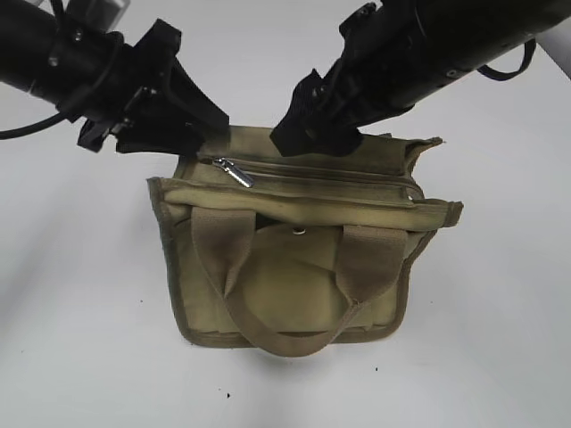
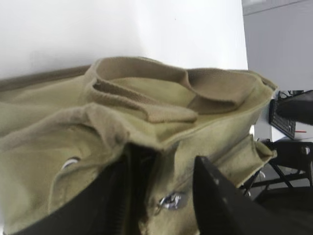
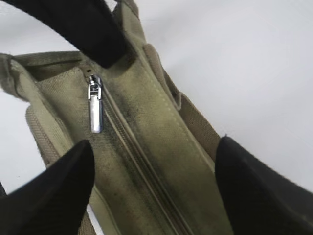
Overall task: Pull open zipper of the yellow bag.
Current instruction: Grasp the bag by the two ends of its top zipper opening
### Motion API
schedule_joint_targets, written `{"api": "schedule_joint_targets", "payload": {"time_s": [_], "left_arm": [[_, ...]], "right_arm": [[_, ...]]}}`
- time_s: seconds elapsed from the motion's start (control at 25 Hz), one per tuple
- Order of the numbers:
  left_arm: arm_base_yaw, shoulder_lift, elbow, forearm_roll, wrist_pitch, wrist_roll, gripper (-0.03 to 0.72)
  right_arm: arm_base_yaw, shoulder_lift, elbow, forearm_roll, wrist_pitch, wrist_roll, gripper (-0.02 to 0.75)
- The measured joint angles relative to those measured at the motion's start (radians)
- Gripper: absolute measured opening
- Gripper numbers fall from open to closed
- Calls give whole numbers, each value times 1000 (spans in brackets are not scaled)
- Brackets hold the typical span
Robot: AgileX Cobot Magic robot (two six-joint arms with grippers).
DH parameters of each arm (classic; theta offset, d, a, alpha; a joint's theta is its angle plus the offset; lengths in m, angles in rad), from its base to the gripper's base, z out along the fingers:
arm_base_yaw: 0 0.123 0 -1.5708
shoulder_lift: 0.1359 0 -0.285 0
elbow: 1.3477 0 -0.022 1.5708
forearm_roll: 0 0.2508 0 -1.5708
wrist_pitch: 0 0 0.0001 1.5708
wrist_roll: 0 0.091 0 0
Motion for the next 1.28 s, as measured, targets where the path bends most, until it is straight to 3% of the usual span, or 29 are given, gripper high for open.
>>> {"api": "schedule_joint_targets", "payload": {"time_s": [0.16, 0.32, 0.44, 0.52, 0.6, 1.12, 1.28], "left_arm": [[-49, 4, -2, -8, -69, -1, 340], [-55, 14, -2, -8, -107, -1, 314], [-55, 24, -2, -9, -120, 0, 195], [-55, 26, -4, -15, -114, 14, 76], [-55, 26, -20, -15, -88, 25, 32], [-55, 26, -44, -19, -25, 30, 28], [-55, 26, -44, -12, -28, 30, 27]], "right_arm": [[48, 0, 0, 0, -23, -38, 594], [75, 0, 0, 0, -51, -49, 561], [75, 7, 0, 0, -66, -58, 489], [80, 22, 0, 0, -71, -72, 446], [95, 39, 0, 0, -75, -91, 418], [112, 120, 0, -1, -129, -100, 394], [113, 148, -4, -27, -131, -95, 302]]}}
